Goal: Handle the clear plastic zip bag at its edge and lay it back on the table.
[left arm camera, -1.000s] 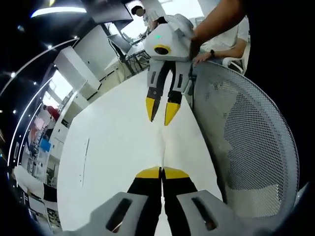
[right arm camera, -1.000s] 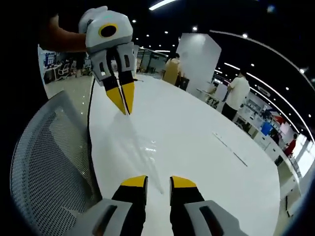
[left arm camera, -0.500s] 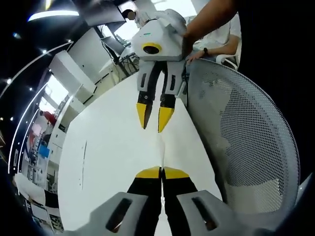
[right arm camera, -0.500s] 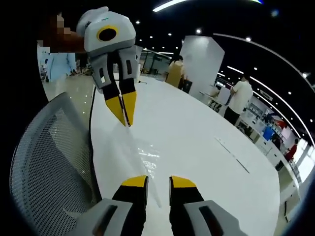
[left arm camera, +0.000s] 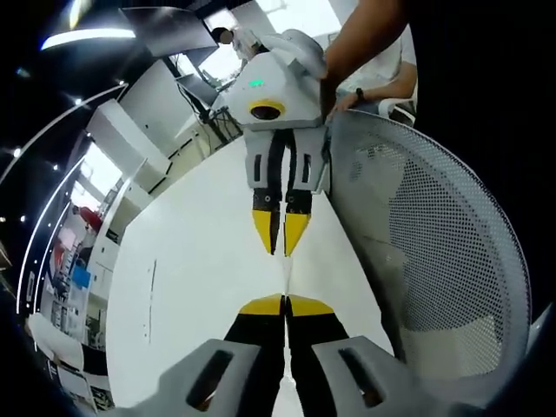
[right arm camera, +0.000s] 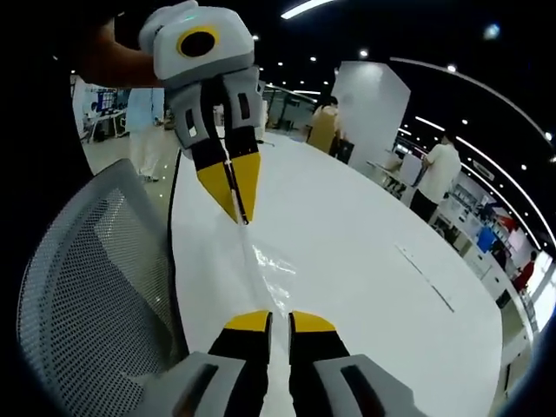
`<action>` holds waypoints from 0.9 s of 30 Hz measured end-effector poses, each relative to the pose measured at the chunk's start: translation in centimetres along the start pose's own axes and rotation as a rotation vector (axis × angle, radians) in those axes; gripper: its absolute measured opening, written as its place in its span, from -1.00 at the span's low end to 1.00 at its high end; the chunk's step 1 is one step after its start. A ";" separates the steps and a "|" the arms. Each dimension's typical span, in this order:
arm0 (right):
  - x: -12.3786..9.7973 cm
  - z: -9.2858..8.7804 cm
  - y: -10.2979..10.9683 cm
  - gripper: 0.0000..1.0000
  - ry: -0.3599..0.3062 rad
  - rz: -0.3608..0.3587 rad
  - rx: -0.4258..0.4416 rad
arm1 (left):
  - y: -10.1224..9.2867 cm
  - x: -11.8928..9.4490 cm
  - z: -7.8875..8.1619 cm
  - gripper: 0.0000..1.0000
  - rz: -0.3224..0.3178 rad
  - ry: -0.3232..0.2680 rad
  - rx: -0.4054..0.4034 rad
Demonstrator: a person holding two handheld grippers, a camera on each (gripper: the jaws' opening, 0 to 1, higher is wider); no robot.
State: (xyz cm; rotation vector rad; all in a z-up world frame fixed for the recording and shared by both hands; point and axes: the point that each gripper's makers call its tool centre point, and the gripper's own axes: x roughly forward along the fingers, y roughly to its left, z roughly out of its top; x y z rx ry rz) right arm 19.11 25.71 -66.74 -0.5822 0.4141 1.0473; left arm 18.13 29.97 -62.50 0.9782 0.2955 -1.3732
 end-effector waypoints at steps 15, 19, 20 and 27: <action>0.5 0.3 0.6 -1.00 -0.001 0.027 -0.022 | -0.5 -0.1 0.9 -1.00 -0.026 -0.044 0.048; 0.6 0.5 0.3 -1.00 -0.008 0.009 -0.006 | 0.4 0.0 0.1 -1.00 0.014 -0.017 0.023; 0.6 0.6 0.2 -1.00 -0.010 0.003 0.006 | 0.6 -0.1 0.0 -1.00 0.025 -0.017 0.012; 0.5 0.1 -1.5 -1.00 0.012 -0.070 0.028 | 1.8 -1.1 0.4 -0.75 0.116 -0.064 -0.036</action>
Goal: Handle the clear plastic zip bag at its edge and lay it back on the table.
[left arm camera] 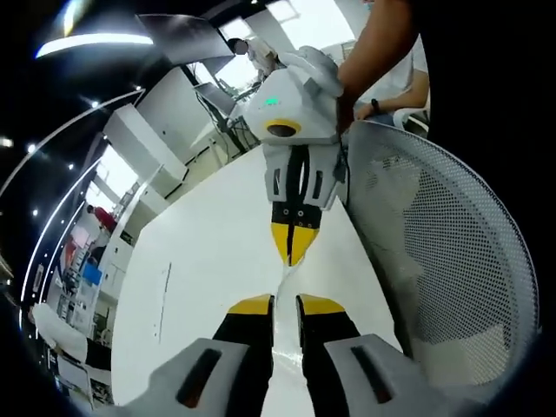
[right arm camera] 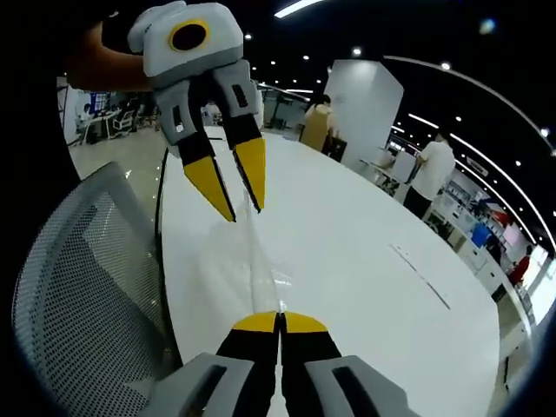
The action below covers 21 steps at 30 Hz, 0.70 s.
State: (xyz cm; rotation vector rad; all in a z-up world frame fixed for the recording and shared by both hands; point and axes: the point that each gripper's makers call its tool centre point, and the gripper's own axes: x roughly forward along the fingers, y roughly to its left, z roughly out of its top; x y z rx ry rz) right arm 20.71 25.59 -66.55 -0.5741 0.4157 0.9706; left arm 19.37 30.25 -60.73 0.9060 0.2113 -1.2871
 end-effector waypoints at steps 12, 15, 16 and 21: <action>-0.9 0.4 -4.0 -1.00 -0.003 -0.213 0.043 | 0.5 0.2 -0.7 -0.84 0.101 -0.036 -0.349; -0.8 0.6 -3.9 -1.00 0.000 -0.228 0.048 | 0.3 1.2 -1.0 -0.84 0.102 -0.043 -0.519; -0.7 0.6 -3.7 -1.00 0.002 -0.230 0.052 | 0.4 1.5 -0.9 -0.84 0.110 -0.059 -0.549; -0.3 0.7 -2.9 -1.00 0.017 -0.236 0.050 | 1.3 2.9 -0.6 -0.76 0.137 -0.161 -0.865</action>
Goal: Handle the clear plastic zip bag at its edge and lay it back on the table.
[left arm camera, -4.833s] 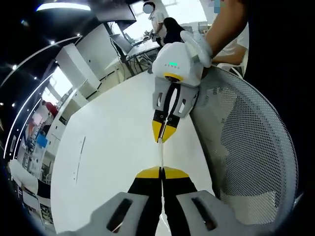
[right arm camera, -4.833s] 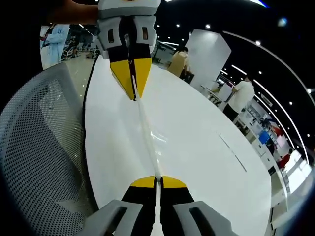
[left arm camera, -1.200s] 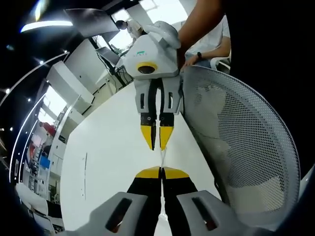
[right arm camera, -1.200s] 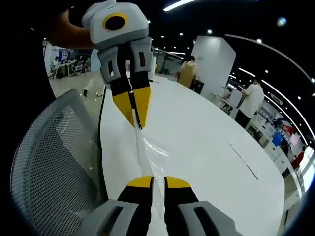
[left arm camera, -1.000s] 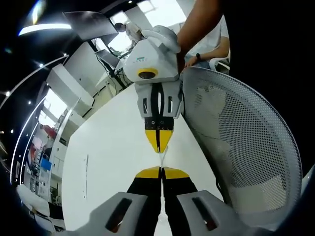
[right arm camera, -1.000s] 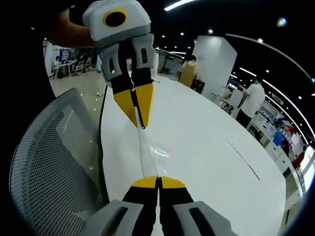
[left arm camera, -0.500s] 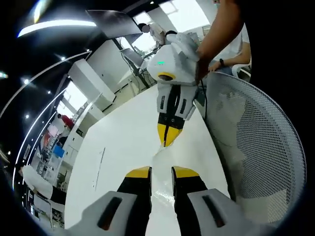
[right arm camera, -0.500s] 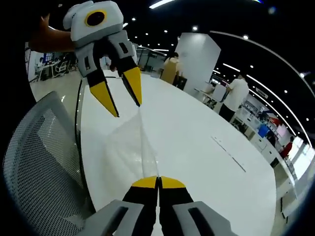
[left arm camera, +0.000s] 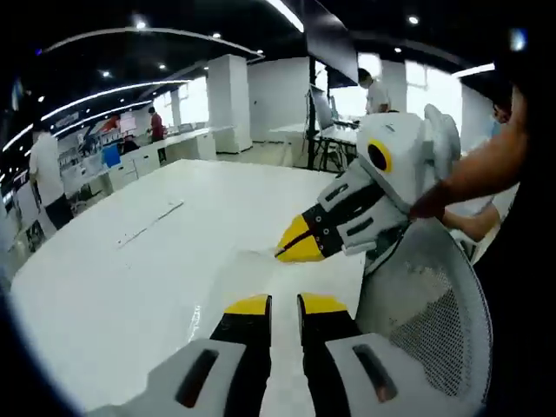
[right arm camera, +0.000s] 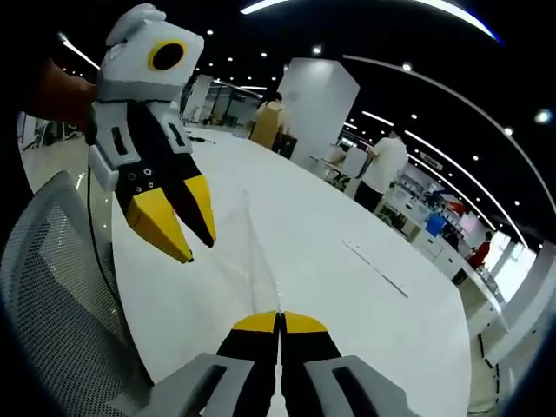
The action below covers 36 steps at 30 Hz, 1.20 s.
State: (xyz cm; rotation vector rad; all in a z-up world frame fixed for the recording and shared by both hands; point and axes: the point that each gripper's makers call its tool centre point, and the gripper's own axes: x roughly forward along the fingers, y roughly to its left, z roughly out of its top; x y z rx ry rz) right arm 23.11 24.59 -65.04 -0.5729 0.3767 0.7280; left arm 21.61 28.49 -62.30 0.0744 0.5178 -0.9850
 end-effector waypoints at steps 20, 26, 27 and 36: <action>-0.4 2.0 0.8 -1.00 -0.051 -0.067 -0.011 | 1.2 0.9 -0.9 -1.00 0.067 -0.017 -0.220; -1.6 2.6 -2.7 -1.00 -0.095 -0.197 0.032 | 2.1 0.2 -3.7 -1.00 0.142 0.108 -0.108; -1.8 2.7 -3.0 -1.00 -0.099 -0.206 0.030 | 2.0 0.2 -4.0 -1.00 0.143 0.117 -0.102; -1.9 2.9 -3.0 -1.00 -0.103 -0.219 0.037 | 3.4 -0.3 -4.9 -1.00 0.165 0.111 -0.130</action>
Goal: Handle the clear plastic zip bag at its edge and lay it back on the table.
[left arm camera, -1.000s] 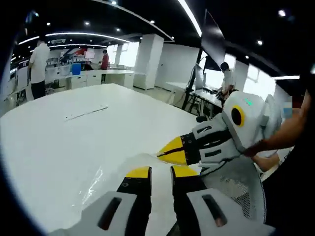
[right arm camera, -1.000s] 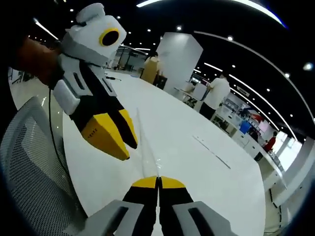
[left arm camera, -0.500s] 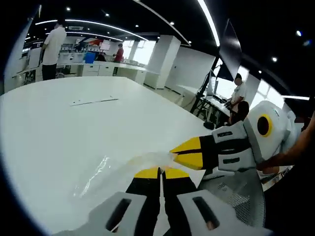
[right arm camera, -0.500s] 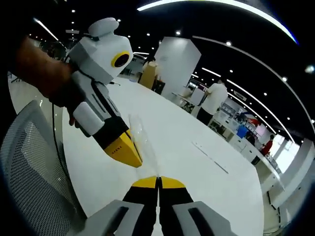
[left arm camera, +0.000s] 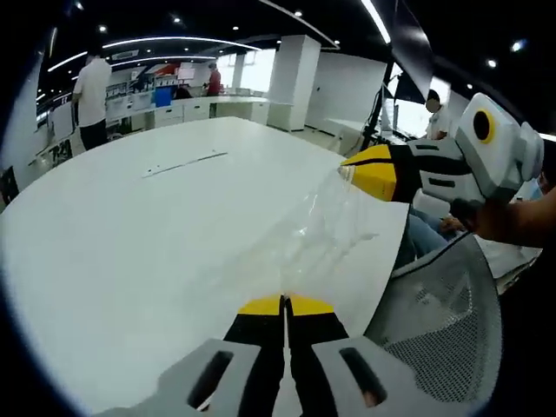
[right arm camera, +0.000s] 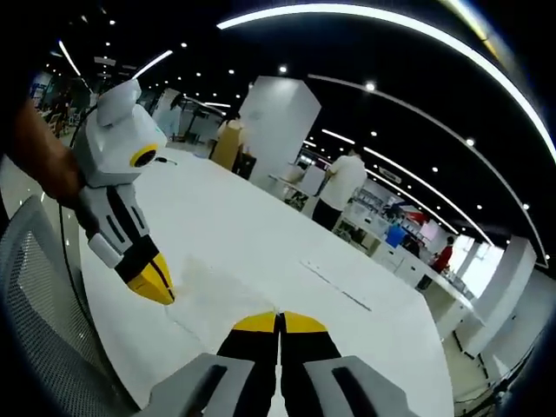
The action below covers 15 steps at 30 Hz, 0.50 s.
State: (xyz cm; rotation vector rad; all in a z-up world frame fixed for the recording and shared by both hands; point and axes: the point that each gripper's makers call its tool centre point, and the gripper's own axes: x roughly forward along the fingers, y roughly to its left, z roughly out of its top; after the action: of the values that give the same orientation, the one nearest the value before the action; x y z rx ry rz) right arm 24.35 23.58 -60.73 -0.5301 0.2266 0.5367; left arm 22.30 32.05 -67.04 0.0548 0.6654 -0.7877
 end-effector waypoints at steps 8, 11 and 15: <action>0.2 0.3 0.6 -1.00 -0.002 0.006 -0.014 | 1.6 0.0 -0.4 -1.00 0.048 0.020 0.010; 0.2 0.3 0.6 -1.00 -0.005 0.004 -0.009 | 1.8 0.1 -0.3 -1.00 0.058 0.028 0.014; 0.3 0.4 0.8 -1.00 -0.009 0.017 -0.001 | 2.0 0.4 0.0 -1.00 0.061 0.018 0.002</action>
State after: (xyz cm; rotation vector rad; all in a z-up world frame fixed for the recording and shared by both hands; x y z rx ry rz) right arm 24.20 24.50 -60.87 -0.5272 0.2225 0.5560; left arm 23.78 33.22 -67.65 0.0836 0.6775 -0.7300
